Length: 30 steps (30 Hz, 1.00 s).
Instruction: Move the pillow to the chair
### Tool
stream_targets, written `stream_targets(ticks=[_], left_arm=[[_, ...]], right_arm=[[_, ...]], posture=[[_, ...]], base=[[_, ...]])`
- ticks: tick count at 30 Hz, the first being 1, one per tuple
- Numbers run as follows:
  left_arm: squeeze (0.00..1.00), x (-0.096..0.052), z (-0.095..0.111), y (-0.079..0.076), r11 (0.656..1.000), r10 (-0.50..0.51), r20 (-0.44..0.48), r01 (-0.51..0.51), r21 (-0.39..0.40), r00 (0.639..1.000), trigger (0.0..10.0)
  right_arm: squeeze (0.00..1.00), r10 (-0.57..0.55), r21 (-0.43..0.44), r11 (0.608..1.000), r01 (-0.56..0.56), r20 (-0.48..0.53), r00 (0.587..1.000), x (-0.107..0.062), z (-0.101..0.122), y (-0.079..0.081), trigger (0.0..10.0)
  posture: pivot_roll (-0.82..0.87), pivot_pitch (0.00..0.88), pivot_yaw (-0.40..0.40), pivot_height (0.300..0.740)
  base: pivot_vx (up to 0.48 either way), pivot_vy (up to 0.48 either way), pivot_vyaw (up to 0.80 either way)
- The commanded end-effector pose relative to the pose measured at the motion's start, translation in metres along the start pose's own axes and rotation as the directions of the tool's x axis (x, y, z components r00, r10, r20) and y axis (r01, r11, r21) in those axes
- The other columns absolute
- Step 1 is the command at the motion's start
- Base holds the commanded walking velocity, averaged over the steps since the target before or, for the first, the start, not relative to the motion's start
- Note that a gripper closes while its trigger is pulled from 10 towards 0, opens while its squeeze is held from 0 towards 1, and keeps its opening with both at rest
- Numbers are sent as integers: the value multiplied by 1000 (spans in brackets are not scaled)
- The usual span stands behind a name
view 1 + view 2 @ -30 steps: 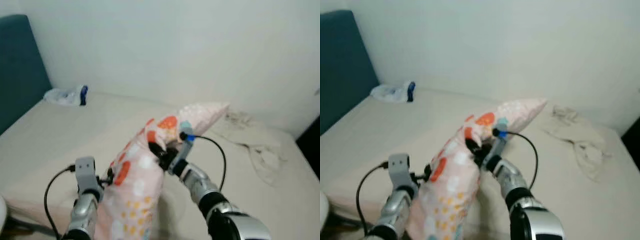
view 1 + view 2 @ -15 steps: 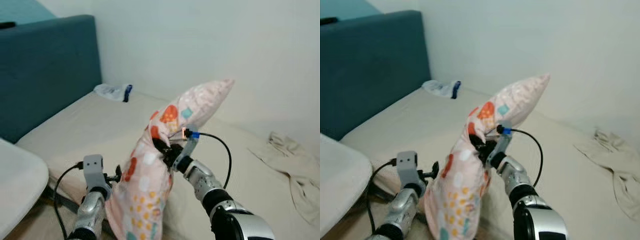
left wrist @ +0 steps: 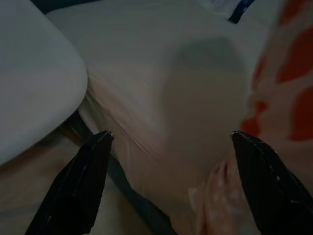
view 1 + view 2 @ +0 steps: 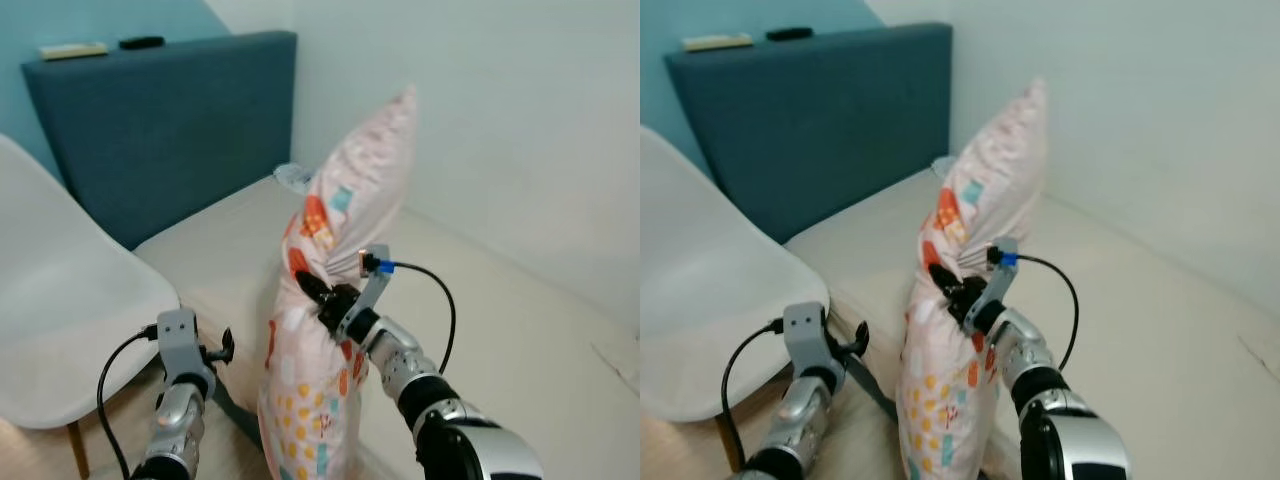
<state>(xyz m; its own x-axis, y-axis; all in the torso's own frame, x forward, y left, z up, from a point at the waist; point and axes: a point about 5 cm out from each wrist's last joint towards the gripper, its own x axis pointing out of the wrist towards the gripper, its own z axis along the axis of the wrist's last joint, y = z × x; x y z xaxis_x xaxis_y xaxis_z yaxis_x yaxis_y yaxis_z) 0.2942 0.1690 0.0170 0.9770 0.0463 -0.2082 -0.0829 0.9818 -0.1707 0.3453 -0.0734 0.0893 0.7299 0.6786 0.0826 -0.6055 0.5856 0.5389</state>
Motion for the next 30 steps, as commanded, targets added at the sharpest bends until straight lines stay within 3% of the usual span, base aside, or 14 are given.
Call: stream_targets(ticks=[1, 14, 30], left_arm=[[0, 0, -2, 0, 1000, -1, -13, 1, 11, 1000, 10000], [0, 0, -2, 0, 1000, -4, -21, 4, 25, 1000, 10000], [0, 2, 0, -1, 999, 0, -18, 1, 32, 1000, 10000]], right_arm=[[0, 50, 1, 999, -50, 36, 998, 5, 6, 6, 10000], [0, 113, 12, 993, -114, 33, 993, 8, 3, 13, 10000], [0, 74, -4, 997, -73, 34, 997, 5, 7, 7, 10000]], posture=[[185, 0, -132, 740], [190, 0, -131, 740], [184, 0, -130, 740]], base=[[0, 0, 763], [0, 0, 763], [0, 0, 761]])
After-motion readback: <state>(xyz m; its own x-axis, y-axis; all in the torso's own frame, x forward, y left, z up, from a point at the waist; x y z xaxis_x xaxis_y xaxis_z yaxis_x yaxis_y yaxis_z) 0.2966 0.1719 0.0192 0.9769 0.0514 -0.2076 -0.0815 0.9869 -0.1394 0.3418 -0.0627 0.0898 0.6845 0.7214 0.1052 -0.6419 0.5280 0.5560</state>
